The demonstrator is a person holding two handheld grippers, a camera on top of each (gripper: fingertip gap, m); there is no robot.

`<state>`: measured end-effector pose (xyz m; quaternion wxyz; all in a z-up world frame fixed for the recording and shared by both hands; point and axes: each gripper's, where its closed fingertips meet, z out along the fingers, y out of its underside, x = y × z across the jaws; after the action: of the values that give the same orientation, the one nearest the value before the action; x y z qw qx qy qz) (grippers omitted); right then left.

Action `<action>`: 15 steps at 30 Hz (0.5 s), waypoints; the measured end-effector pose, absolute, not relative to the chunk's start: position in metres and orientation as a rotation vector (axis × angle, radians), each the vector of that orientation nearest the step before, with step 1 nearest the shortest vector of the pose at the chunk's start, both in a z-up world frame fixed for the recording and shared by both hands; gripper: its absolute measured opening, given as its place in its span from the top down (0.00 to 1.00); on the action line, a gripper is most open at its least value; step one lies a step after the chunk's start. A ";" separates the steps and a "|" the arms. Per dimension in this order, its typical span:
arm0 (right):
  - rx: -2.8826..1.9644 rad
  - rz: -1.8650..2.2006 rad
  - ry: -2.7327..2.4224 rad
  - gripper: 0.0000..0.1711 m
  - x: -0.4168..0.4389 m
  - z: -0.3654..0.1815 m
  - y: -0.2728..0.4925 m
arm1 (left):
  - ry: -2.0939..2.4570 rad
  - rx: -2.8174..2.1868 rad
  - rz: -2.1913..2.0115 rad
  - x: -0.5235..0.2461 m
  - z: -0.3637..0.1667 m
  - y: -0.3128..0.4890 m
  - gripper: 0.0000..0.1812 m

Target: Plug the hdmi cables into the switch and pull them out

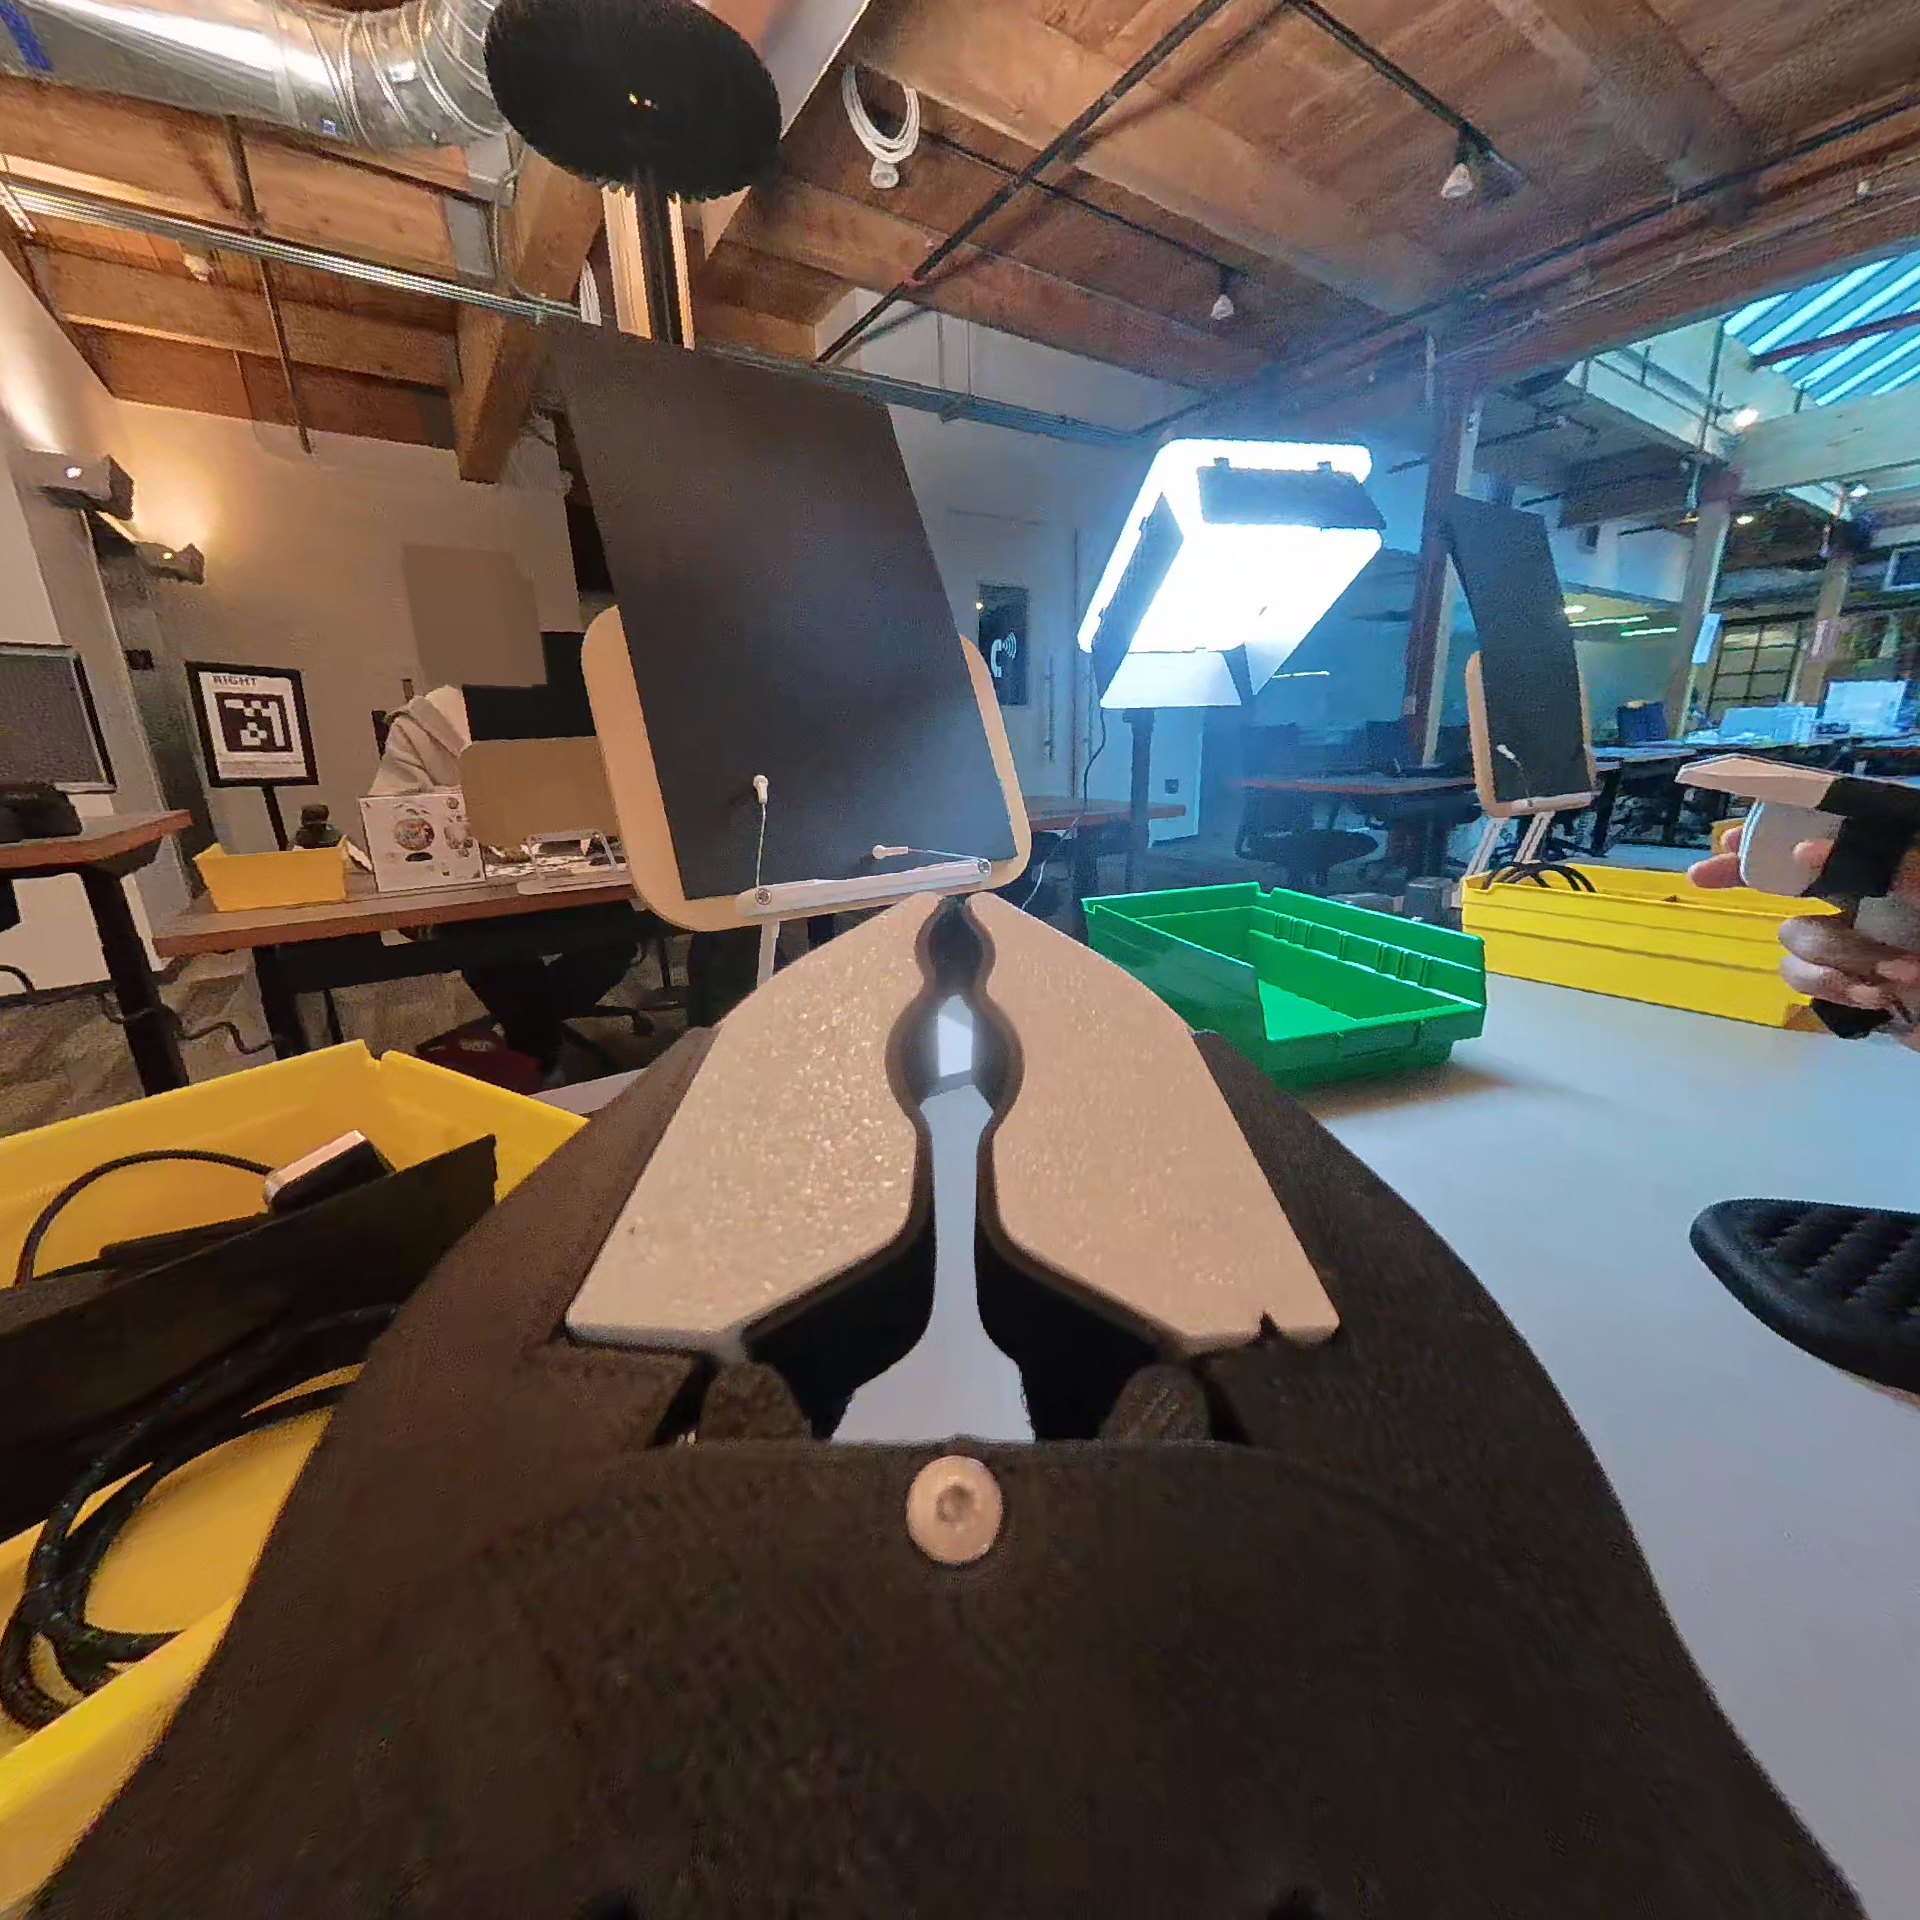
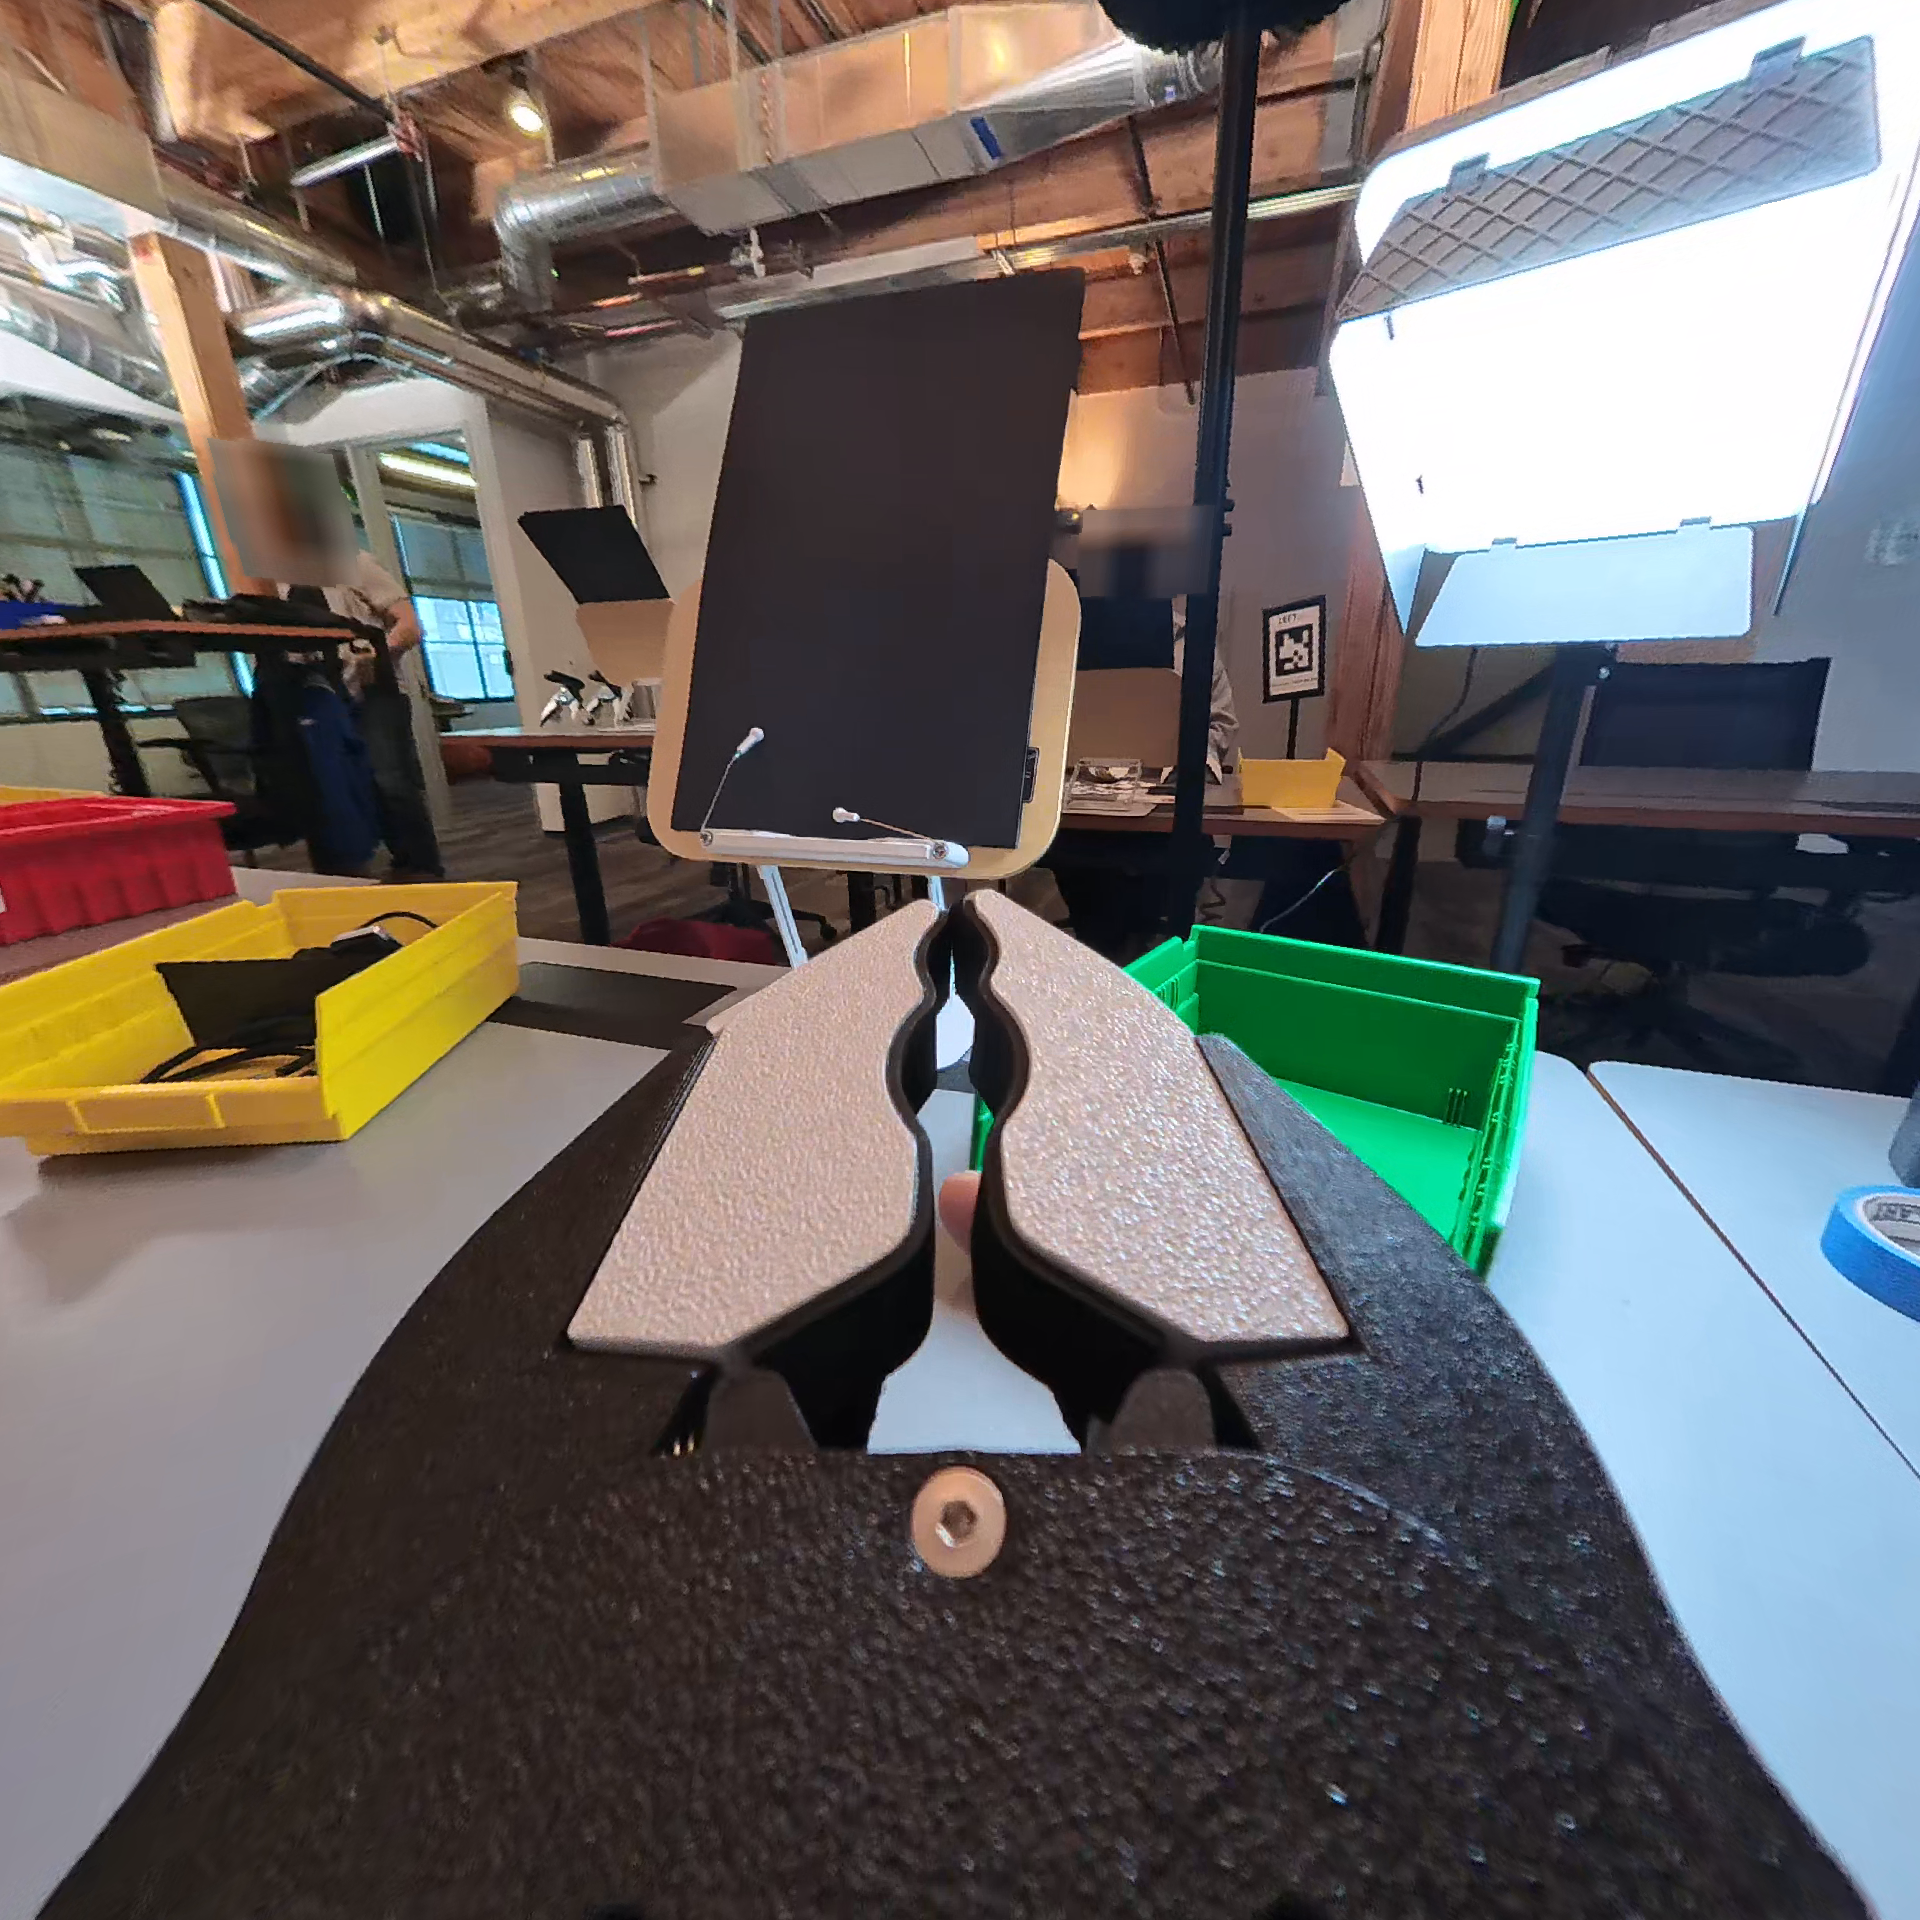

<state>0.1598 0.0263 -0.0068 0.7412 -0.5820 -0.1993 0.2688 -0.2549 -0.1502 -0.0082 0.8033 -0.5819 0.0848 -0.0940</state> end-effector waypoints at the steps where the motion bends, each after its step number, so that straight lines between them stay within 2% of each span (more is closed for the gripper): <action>1: -1.278 0.581 -0.434 1.00 0.161 -0.008 0.027 | 0.178 -1.251 -0.207 -0.255 -0.012 -0.150 1.00; 15: -1.200 0.702 -0.473 1.00 0.159 -0.005 0.014 | 0.157 -1.265 -0.215 -0.254 -0.027 -0.148 1.00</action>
<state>0.1591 0.0136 -0.0050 0.7423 -0.5477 -0.2158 0.3202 -0.2544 -0.1484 -0.0270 0.7982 -0.5895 0.0732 -0.1001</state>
